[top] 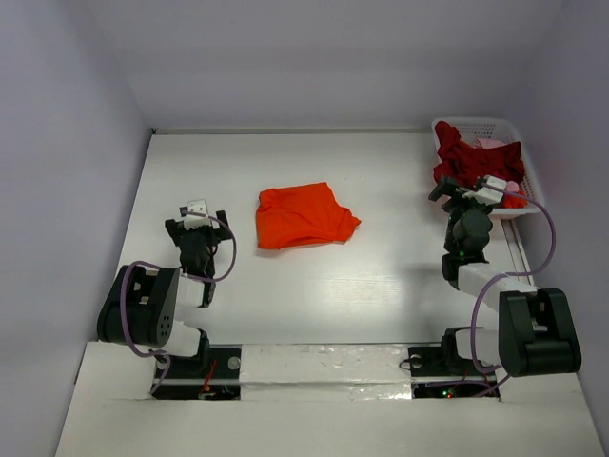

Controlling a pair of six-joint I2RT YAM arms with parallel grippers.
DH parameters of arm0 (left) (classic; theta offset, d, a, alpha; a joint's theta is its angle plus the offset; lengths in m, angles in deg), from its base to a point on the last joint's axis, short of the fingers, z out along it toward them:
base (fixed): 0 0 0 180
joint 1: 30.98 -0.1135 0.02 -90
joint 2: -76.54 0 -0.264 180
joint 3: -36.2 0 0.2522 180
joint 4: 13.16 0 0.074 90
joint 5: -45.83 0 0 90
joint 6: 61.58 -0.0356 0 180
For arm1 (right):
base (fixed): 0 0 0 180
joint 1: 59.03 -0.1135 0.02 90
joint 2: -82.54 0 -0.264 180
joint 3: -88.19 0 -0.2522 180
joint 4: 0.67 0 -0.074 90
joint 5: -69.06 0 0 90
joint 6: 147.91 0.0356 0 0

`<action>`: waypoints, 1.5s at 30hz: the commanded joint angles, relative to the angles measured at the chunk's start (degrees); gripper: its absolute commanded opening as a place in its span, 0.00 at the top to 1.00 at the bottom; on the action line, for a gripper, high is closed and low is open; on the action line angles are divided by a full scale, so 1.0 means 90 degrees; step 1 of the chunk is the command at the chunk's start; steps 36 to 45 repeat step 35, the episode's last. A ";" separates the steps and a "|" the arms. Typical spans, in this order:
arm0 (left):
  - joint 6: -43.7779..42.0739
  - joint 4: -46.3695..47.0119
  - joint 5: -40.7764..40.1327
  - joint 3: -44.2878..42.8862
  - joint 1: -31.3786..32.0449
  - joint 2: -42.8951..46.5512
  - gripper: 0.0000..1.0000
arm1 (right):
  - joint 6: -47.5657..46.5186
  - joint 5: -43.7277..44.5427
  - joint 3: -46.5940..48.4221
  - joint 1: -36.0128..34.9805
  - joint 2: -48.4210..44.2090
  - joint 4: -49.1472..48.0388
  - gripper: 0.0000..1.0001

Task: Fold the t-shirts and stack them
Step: Smooth out wrinkles on the folded tshirt

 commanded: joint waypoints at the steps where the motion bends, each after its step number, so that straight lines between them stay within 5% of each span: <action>1: 0.0077 0.1766 -0.0047 -0.0142 -0.0029 0.0004 0.01 | -0.0071 0.0185 0.0068 0.0022 -0.0061 -0.0561 0.00; 45: 0.0077 0.1766 -0.0037 -0.0142 -0.0029 0.0004 0.01 | -0.0091 0.0156 0.0147 0.0022 -0.0022 -0.0444 0.00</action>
